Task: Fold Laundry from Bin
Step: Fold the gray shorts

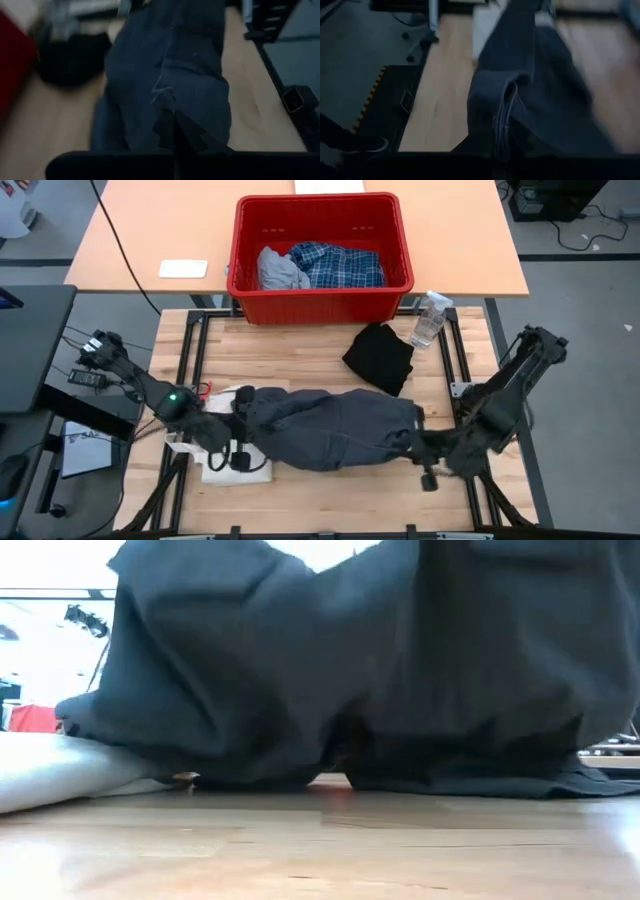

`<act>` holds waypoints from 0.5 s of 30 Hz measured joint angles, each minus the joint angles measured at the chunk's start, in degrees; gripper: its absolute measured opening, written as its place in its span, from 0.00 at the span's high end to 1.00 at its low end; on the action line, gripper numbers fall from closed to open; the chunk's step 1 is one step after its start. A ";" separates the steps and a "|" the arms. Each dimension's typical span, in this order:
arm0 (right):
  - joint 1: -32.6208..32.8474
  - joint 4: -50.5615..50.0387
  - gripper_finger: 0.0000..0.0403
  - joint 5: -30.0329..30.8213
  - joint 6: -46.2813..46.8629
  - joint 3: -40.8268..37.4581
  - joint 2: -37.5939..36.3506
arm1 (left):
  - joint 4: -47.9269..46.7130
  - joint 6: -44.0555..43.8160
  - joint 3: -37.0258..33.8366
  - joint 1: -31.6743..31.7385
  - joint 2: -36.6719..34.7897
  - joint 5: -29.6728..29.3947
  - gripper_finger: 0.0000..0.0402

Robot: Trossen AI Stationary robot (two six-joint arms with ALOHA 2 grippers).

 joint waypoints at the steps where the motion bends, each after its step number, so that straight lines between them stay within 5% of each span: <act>1: -0.19 -0.03 0.95 -0.36 -3.83 1.02 -0.77 | -0.02 4.20 1.57 -0.21 -0.01 -0.03 1.00; 7: -0.83 -2.99 0.95 -0.19 -11.44 8.73 -3.81 | 0.36 16.75 11.28 -0.62 -0.08 -2.44 0.99; 15: -0.88 -8.99 0.95 10.79 -14.99 21.99 -3.83 | 4.16 18.96 20.53 -1.58 -0.12 -9.90 0.99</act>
